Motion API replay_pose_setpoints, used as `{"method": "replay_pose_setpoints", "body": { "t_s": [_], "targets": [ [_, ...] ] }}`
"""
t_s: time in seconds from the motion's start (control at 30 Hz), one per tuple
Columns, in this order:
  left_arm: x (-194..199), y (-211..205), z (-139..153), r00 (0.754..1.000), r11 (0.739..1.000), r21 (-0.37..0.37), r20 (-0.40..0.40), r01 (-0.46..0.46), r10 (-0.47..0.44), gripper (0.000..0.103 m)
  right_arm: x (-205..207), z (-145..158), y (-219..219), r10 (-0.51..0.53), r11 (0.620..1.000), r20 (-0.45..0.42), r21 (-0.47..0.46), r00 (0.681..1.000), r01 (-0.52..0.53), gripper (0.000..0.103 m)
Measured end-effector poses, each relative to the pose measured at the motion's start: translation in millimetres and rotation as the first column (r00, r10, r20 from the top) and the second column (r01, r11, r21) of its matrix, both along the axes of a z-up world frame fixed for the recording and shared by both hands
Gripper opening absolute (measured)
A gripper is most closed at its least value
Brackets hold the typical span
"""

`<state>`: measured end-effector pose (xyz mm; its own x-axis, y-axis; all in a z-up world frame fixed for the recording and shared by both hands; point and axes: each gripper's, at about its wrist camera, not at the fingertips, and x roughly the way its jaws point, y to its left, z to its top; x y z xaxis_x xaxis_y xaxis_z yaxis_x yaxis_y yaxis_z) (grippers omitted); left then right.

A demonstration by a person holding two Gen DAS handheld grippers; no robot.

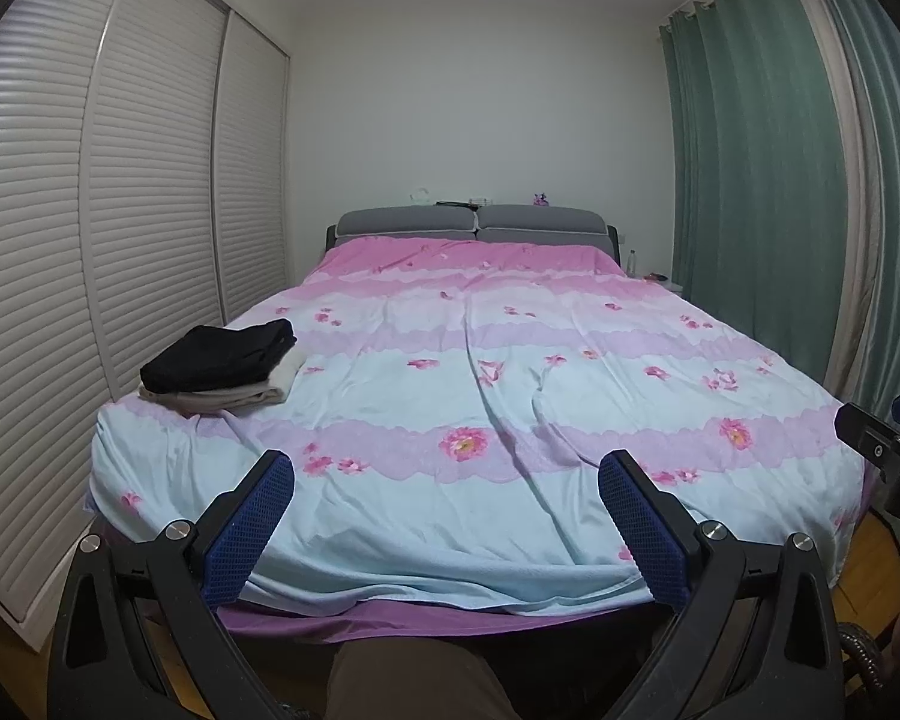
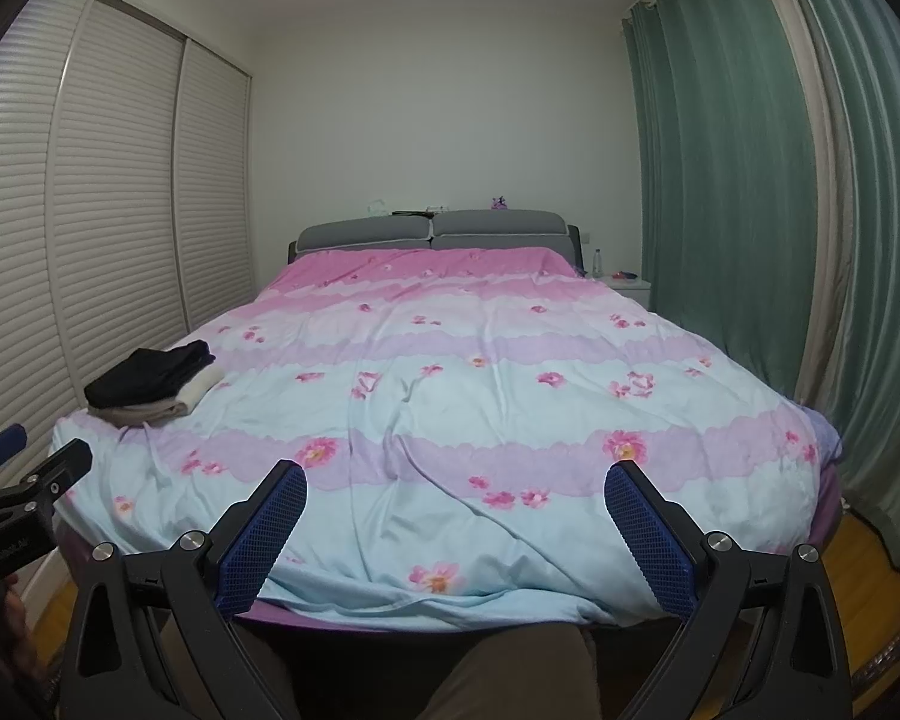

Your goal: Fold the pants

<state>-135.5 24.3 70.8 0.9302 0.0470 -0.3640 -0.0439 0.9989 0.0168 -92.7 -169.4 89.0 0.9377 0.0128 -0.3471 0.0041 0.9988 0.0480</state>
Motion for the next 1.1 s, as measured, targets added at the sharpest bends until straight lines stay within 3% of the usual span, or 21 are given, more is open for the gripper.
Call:
{"method": "replay_pose_setpoints", "body": {
  "t_s": [0.63,1.1],
  "targets": [
    [-1.9,2.6,3.5,1.000,1.000,-0.006,0.003,0.002,-0.002,0.103,-1.5,4.1,0.8,-0.002,1.000,0.012,0.002,1.000,0.002,0.101],
    [-2.3,-3.8,2.2,1.000,0.999,0.042,0.006,0.010,-0.010,0.103,-3.2,5.2,2.8,-0.007,1.000,0.013,0.002,1.000,0.007,0.101]
  ]
}}
